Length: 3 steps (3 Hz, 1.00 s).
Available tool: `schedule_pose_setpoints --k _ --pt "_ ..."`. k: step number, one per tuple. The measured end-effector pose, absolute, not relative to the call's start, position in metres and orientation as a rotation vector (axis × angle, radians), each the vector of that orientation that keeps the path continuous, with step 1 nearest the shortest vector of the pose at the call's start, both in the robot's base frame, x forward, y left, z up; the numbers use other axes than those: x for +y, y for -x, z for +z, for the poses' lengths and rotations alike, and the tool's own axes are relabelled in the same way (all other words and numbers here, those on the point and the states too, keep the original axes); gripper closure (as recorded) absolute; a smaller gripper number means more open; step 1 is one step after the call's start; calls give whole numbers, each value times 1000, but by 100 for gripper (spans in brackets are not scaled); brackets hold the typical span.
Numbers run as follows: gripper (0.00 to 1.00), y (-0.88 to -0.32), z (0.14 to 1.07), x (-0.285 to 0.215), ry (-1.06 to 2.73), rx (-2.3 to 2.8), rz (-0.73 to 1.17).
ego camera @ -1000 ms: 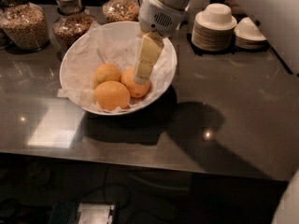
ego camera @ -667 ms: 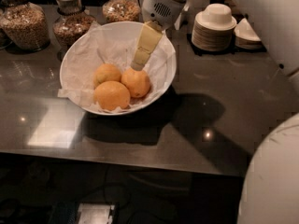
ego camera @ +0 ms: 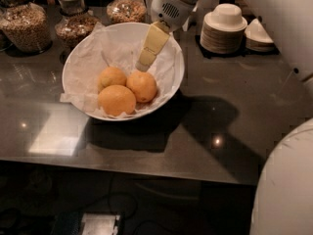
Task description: Pick orange from white bowl
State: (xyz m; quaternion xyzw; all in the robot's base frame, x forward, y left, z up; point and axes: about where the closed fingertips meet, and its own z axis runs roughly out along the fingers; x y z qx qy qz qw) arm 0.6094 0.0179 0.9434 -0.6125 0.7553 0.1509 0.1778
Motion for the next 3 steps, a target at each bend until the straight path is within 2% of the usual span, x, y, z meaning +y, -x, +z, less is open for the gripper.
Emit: schedule_pose_setpoints --k 1,2,3 --pt "14 -610 943 18 1733 2137 427" --pt "17 -613 937 22 1730 2137 430" --pt "8 -621 910 27 1725 2164 457"
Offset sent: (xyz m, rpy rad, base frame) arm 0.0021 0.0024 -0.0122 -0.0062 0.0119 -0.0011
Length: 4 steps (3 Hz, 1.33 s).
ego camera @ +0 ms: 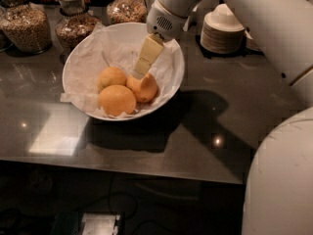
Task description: Pick orange from white bowl
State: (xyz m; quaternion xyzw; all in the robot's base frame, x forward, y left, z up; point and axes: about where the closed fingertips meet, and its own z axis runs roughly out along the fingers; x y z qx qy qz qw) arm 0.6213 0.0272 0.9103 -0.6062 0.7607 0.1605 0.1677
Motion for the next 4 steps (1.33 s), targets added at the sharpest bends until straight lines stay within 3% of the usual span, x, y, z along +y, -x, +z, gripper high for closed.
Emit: schedule_pose_setpoints --k 1,3,4 --pt "0 -622 895 29 1720 2181 478" --pt "5 -619 894 25 1711 2184 473" --pt "13 -615 945 9 1662 2141 307"
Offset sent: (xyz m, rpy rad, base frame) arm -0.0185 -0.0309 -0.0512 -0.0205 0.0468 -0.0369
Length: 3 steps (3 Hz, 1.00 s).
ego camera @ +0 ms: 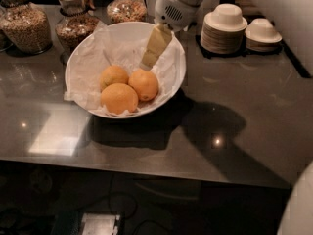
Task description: Pick orange from white bowl
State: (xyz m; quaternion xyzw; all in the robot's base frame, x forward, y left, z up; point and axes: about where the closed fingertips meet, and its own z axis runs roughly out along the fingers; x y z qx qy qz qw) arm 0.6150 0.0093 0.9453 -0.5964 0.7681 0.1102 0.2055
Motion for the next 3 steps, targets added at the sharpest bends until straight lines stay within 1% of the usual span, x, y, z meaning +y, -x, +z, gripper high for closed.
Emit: schedule_pose_setpoints --k 1,2,3 --pt "11 -599 1021 -6 1616 2046 156" --pt "16 -597 1021 -1 1625 2042 159" --pt "22 -576 1023 23 1612 2045 160"
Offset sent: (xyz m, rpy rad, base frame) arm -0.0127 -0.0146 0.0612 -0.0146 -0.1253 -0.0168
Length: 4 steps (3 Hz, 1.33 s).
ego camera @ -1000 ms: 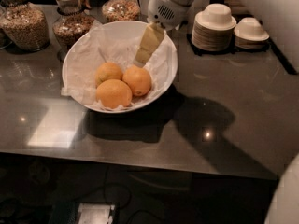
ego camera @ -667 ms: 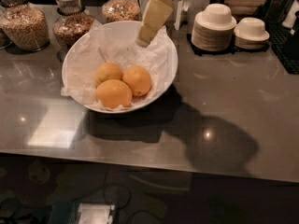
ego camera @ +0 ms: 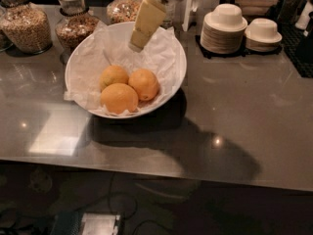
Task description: Pick orange from white bowl
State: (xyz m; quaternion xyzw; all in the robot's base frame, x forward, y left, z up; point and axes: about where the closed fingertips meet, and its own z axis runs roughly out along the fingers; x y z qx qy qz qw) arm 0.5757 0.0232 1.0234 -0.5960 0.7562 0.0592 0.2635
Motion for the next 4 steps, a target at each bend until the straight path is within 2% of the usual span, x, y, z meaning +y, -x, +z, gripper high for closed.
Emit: schedule_pose_setpoints --k 1,2,4 --pt "28 -545 1019 54 1621 2060 150" --pt "29 -527 1002 70 1643 2111 149" --pt "29 -525 949 41 1475 2299 158"
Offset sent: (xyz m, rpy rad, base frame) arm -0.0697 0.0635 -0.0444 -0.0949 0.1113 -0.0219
